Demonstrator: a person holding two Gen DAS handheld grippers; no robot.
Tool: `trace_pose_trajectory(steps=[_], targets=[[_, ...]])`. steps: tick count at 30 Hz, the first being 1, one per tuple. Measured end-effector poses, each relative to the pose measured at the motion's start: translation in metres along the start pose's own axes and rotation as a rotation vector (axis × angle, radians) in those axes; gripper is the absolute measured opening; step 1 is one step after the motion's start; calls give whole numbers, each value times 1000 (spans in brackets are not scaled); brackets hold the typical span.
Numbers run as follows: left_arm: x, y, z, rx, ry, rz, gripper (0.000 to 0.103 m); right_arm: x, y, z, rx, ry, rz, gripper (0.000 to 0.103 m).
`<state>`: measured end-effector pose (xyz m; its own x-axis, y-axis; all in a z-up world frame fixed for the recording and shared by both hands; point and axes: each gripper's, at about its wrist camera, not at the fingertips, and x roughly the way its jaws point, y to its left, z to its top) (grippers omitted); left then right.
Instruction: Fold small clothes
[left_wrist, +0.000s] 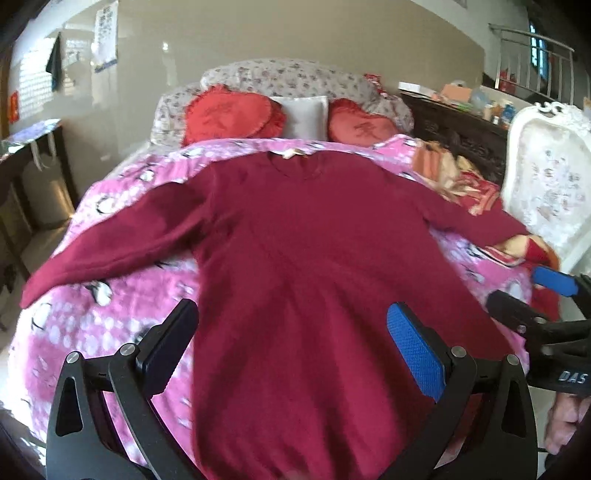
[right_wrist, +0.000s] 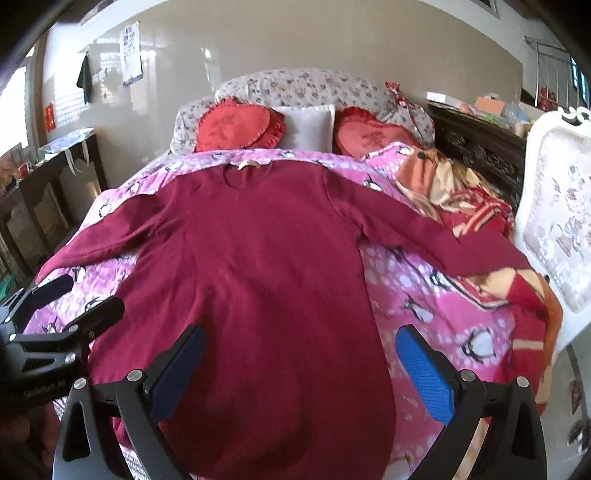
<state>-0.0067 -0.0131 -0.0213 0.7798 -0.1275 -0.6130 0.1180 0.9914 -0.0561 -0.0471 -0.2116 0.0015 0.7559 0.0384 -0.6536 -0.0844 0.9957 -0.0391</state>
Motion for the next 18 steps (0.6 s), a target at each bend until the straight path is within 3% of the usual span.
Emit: trace_pose_trajectory(steps=[5,10,13,17,18], targets=[[35,20,19,0,23,73,103,21,0,26,6,-76,-7,102],[103,33,35,-55,161,97,102,64,-5,48,1,-97,-42,102],[126,26,28,-36,159,95,103,99,-16,48,10,-63,-27,102],[158,31,-2,-74,256,68,103,140,-25,27,25,17,-21,102],[154,31,-2,-74,238,69,103,151,-29,19,52,55,-22,102]])
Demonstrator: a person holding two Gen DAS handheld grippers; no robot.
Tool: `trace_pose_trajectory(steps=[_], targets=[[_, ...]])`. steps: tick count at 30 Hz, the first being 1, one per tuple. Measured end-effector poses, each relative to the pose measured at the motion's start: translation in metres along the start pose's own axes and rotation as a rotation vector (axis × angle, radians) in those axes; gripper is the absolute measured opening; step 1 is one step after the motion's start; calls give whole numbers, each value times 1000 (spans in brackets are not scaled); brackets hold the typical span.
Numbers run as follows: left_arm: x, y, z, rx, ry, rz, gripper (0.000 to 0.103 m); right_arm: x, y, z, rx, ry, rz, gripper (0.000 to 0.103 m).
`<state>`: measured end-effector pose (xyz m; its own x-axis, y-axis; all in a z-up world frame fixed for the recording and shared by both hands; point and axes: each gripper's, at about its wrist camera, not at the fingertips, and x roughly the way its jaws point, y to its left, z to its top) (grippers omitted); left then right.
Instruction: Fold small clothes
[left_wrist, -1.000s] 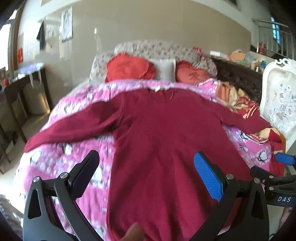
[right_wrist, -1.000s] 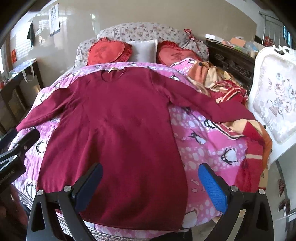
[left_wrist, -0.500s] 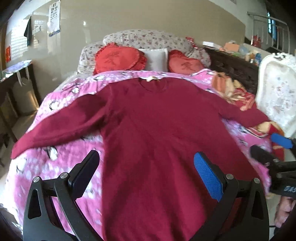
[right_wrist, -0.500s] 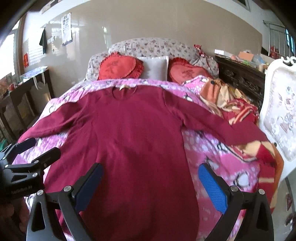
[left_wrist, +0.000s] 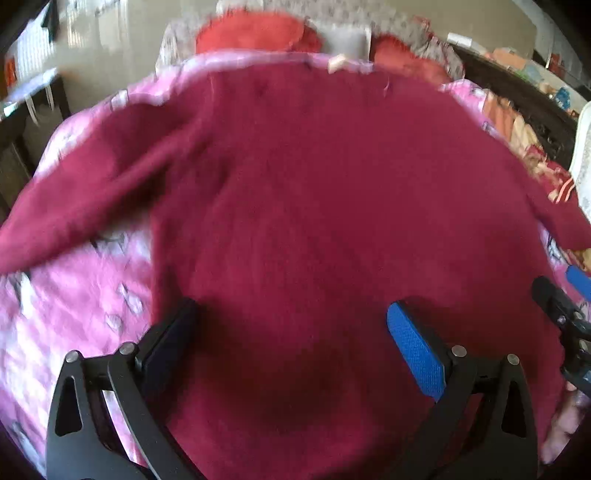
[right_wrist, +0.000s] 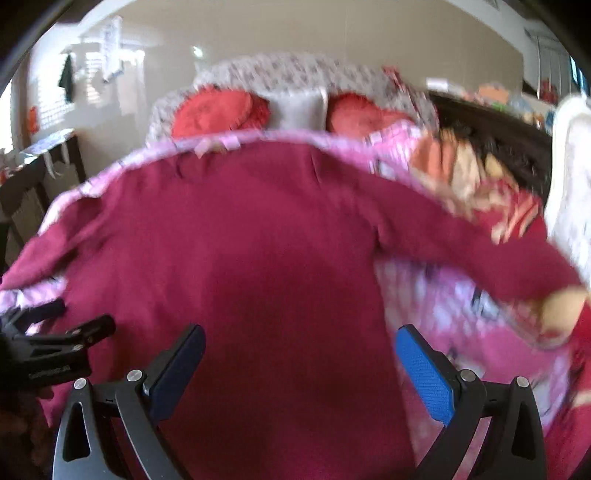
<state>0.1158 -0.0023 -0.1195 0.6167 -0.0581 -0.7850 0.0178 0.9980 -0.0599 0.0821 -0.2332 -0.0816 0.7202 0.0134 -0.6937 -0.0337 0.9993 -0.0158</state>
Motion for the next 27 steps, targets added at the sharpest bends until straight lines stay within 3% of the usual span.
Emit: trace_pose_trajectory(steps=[5,27], targets=[[0,-2,-1,-3,-9,15,103,13,-15,-1,102,42,0,102],[-2,6,-2,-38,-22,-14,102,19,-8,-5,63,80,-14,102]])
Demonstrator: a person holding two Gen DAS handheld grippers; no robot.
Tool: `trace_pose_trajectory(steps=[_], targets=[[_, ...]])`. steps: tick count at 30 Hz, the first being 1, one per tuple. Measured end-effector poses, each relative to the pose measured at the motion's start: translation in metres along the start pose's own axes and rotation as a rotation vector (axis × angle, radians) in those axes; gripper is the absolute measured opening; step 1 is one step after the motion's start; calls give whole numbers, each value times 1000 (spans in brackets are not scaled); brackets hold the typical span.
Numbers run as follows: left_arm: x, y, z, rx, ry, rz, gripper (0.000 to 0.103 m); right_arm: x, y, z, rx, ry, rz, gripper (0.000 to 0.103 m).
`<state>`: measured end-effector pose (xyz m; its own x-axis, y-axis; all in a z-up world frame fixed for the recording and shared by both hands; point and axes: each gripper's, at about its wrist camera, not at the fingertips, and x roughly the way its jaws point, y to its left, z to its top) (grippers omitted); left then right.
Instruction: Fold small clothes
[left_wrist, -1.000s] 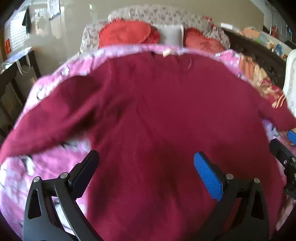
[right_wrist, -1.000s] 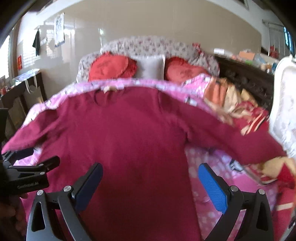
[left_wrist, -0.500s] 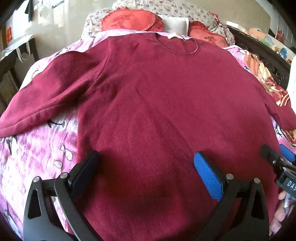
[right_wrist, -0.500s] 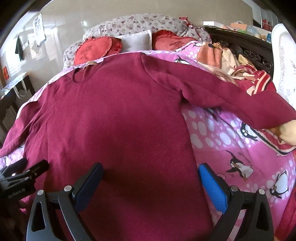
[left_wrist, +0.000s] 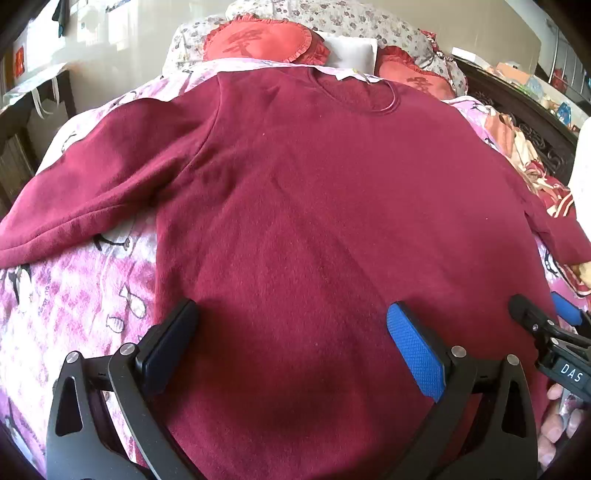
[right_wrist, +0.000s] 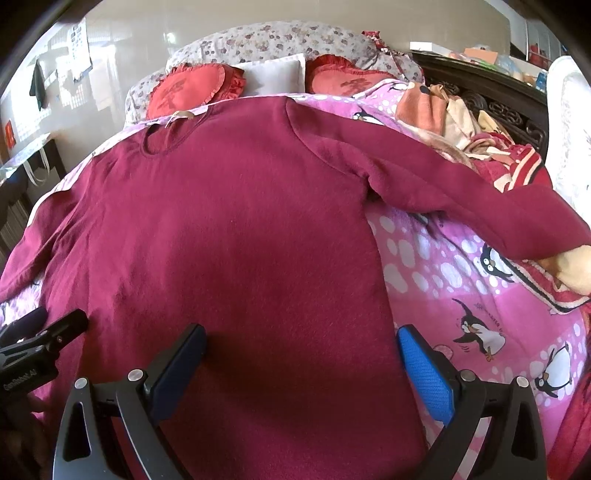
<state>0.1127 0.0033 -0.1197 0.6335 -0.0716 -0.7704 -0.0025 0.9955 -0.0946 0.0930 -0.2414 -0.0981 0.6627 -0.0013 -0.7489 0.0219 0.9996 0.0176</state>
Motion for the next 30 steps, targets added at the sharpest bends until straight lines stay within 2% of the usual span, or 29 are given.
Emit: trace_pose_trajectory(steps=[11,15,18,21,24,27,30], targets=[[-1,0,0,-3,-1,-9,103,-7,0,-1,-5,-23,-25,101],[0,0,0,-6,5,-11,102,-49,5,0,-33,-121,-56,100],[1,1,1,-8,15,-13,102,-102,6,-5,-58,-248,-43,101],[4,-1,3,4,27,1,103,-133,6,-10,-68,-312,-6,103],[6,-4,4,15,32,17,103,-133,3,-13,-35,-230,23,103],[7,-4,4,15,32,16,103,-121,-3,-19,43,-158,-29,103],[7,-4,3,20,32,19,103,-105,-5,-20,90,-19,-24,101]])
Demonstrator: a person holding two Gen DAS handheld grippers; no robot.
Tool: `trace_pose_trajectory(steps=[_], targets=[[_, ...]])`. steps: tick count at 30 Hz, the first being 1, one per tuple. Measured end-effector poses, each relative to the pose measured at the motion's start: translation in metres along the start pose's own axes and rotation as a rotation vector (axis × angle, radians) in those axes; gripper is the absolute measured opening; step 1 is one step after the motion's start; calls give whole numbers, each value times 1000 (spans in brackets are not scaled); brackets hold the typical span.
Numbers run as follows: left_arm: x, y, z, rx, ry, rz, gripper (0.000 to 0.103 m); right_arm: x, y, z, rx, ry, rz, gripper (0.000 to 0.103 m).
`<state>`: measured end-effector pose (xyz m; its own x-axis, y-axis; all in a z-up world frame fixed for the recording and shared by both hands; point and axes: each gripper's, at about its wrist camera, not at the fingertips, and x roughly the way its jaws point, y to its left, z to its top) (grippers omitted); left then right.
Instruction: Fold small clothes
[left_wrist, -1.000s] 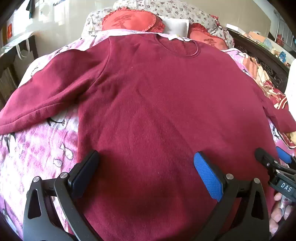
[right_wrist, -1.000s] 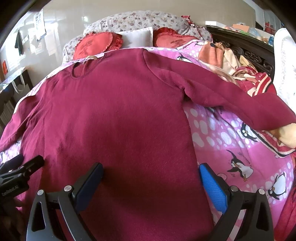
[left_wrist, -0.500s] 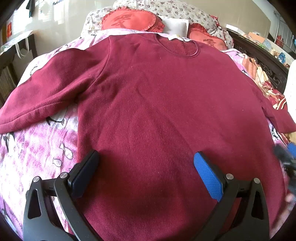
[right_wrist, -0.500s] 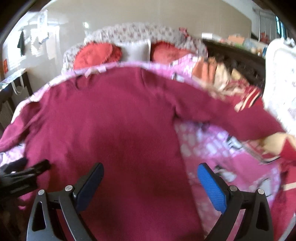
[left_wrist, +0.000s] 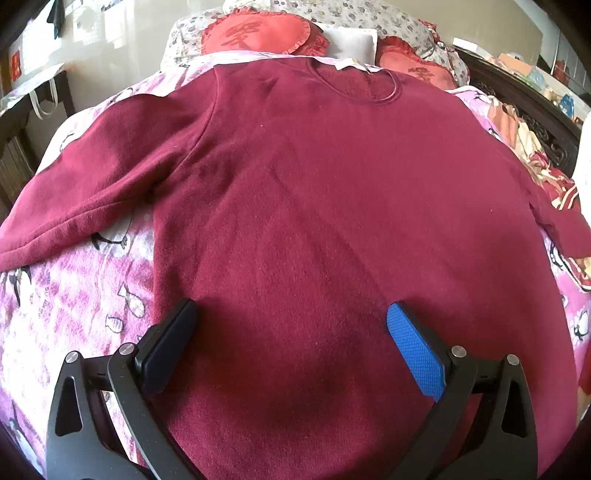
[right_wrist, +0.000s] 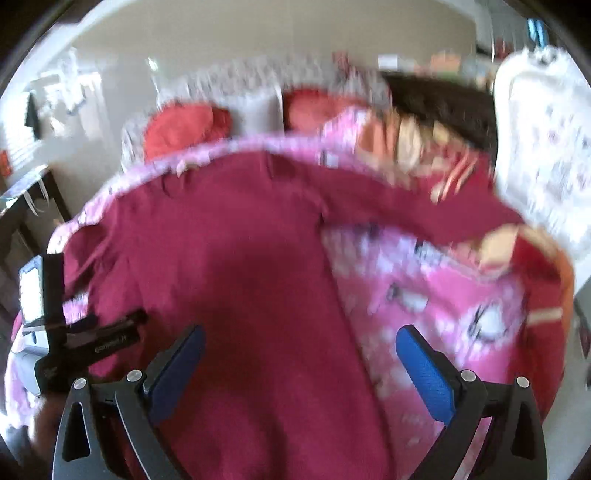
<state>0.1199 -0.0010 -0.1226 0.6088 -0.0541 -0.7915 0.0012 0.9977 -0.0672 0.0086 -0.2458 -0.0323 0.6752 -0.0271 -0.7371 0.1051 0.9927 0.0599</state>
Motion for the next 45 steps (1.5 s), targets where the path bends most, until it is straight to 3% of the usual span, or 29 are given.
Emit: trace_pose_trajectory(steps=[4,11,32,45], targets=[[0,0,0,-1,-1,-4,103,4,15,5,-30,32,-29,101],[0,0,-1,2,-1,1,103,10,42,1,-93,53,21,101],[0,0,-1,3,-2,1,103,26,52,-3,-97,95,26,101],[-1,1,-1,4,-1,3,103,25,52,0,-84,114,-78,101]])
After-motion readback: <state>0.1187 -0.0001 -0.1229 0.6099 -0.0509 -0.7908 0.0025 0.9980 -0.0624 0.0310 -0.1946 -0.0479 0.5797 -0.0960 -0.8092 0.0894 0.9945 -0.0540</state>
